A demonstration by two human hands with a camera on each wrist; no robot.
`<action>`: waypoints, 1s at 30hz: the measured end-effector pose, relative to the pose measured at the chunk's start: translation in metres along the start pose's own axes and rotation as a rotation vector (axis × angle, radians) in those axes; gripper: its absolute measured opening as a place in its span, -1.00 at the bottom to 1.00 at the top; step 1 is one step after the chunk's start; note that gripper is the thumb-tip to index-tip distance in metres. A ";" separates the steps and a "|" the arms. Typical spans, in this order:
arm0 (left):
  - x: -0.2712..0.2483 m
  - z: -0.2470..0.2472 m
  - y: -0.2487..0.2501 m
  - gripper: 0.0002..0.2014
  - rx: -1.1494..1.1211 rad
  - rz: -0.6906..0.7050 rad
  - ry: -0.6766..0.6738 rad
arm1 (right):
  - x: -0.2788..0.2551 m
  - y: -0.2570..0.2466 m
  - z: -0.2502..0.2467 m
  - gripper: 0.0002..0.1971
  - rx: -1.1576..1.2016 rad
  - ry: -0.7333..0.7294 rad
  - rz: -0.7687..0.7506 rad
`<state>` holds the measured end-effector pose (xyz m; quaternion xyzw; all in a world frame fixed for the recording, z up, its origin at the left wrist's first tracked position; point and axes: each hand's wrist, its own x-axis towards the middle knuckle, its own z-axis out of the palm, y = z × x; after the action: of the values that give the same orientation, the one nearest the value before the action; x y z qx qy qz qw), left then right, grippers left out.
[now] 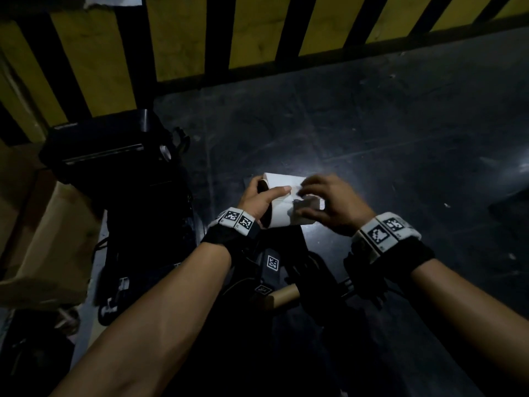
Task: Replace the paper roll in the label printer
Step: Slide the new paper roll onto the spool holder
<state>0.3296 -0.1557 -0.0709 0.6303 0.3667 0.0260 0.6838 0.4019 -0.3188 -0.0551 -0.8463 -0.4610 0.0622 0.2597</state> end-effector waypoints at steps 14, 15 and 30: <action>0.018 -0.013 -0.008 -0.52 0.101 0.005 0.062 | 0.015 0.023 -0.003 -0.81 0.220 0.080 0.392; 0.018 -0.013 -0.008 -0.49 0.102 0.004 0.067 | 0.015 0.029 -0.004 -0.80 0.155 0.020 0.414; 0.023 -0.015 -0.002 -0.24 0.283 0.012 -0.045 | 0.010 0.072 0.045 -0.68 -0.132 -0.595 0.566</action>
<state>0.3375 -0.1319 -0.0821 0.7231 0.3474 -0.0360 0.5959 0.4455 -0.3250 -0.1280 -0.8995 -0.2683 0.3432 0.0330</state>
